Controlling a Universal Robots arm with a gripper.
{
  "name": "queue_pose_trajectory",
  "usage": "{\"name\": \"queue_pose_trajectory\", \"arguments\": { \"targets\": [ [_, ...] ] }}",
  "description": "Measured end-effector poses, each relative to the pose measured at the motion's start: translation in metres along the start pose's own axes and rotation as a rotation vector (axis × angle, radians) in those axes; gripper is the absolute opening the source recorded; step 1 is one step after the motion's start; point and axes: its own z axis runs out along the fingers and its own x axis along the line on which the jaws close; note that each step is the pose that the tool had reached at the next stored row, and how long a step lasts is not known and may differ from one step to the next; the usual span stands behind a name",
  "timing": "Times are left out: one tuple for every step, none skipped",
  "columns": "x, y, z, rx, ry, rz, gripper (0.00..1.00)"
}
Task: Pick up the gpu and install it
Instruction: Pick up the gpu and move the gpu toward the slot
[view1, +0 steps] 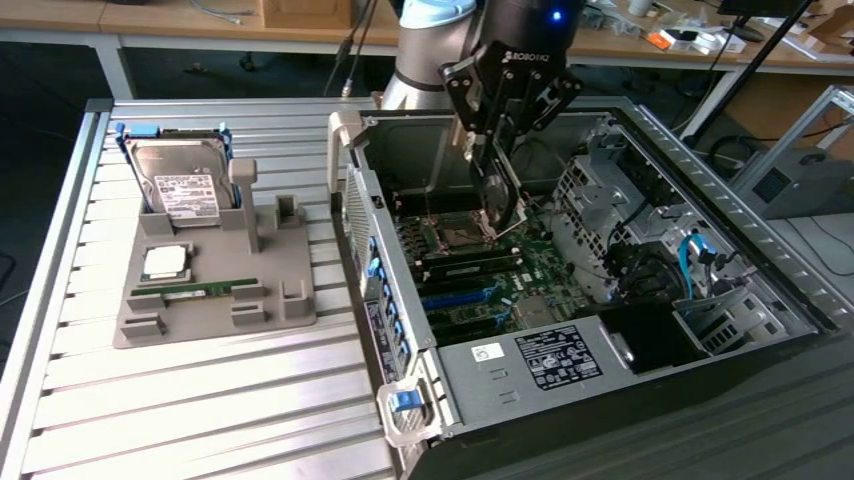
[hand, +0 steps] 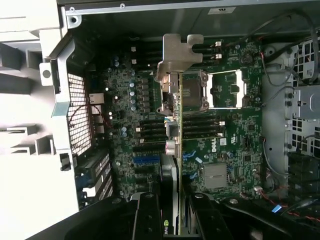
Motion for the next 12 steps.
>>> {"name": "queue_pose_trajectory", "arguments": {
  "targets": [
    [-0.0006, 0.0, 0.0005, -0.0001, 0.0, 0.0, 0.27],
    [-0.0011, 0.0, 0.0009, 0.0, 0.0, 0.0, 0.27],
    [-0.0015, 0.0, 0.0013, 0.0, 0.0, 0.0, 0.27],
    [-0.0021, 0.0, 0.0018, -0.0001, 0.0, 0.0, 0.27],
    [-0.0026, 0.0, 0.0023, -0.0001, 0.0, 0.0, 0.27],
    [-0.0032, 0.0, 0.0027, 0.0, -0.0001, 0.0, 0.27],
    [-0.0036, 0.0, 0.0031, 0.0, -0.0001, 0.0, 0.27],
    [-0.004, 0.0, 0.0034, 0.0, 0.0, 0.0, 0.27],
    [-0.0044, 0.0, 0.0038, 0.0, 0.0, 0.0, 0.27],
    [-0.0048, 0.0, 0.0041, -0.0001, 0.0, 0.0, 0.27],
    [-0.0052, 0.0, 0.0044, 0.0, 0.0, 0.0, 0.27],
    [-0.0056, 0.0, 0.0047, 0.0, 0.0, 0.0, 0.27]
  ]
}}
